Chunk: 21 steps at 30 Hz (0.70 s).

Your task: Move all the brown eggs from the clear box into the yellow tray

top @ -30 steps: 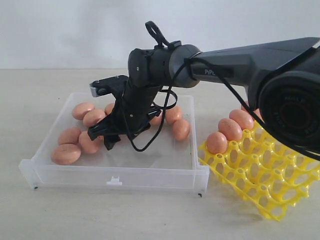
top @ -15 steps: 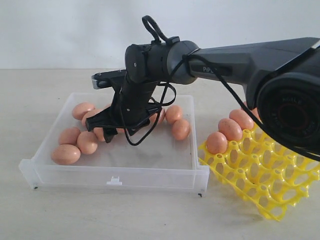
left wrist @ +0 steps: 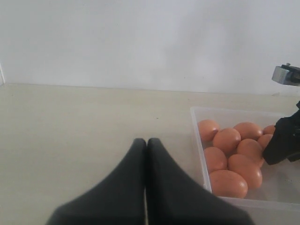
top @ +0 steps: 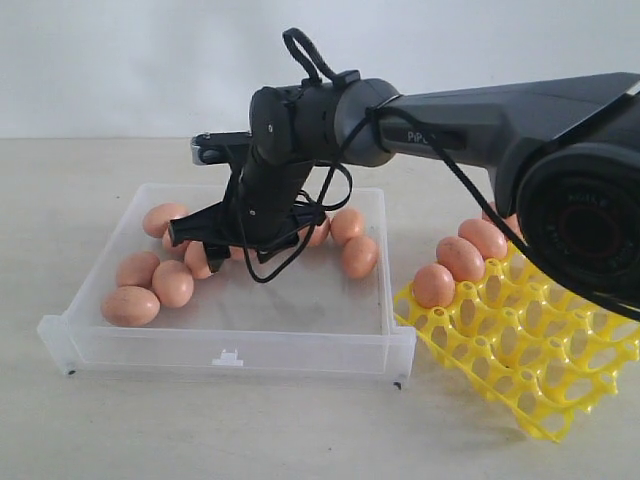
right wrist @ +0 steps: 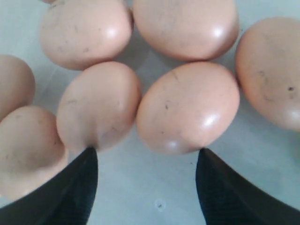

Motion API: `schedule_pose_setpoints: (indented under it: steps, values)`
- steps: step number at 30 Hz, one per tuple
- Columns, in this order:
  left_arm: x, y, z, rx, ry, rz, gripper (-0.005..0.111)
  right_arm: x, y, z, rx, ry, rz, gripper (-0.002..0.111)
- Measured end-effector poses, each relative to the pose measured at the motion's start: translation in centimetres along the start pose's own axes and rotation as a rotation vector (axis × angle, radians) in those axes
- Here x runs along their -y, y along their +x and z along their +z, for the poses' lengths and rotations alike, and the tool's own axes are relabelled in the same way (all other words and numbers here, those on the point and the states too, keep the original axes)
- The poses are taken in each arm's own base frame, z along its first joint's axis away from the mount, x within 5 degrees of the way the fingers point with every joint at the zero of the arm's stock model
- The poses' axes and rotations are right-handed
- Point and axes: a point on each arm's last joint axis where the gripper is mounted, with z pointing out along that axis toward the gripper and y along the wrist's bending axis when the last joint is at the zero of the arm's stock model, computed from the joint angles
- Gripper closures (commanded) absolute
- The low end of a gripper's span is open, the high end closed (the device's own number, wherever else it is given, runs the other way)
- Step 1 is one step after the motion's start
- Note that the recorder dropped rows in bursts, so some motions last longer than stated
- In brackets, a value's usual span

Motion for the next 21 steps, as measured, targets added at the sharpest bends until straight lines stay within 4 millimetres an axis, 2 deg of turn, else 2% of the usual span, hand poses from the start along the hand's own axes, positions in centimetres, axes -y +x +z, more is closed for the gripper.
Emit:
schedule_pose_setpoints:
  steps: [9, 13, 21]
  values:
    - [0.0, 0.0, 0.0, 0.000, 0.000, 0.000, 0.111, 1.2, -0.4, -0.3, 0.011, 0.029, 0.004, 0.050]
    - [0.0, 0.0, 0.0, 0.000, 0.000, 0.000, 0.111, 1.2, -0.6, -0.6, 0.015, 0.033, 0.002, 0.039]
    - [0.0, 0.0, 0.0, 0.000, 0.000, 0.000, 0.111, 0.8, -1.5, -1.5, 0.057, 0.024, -0.003, 0.040]
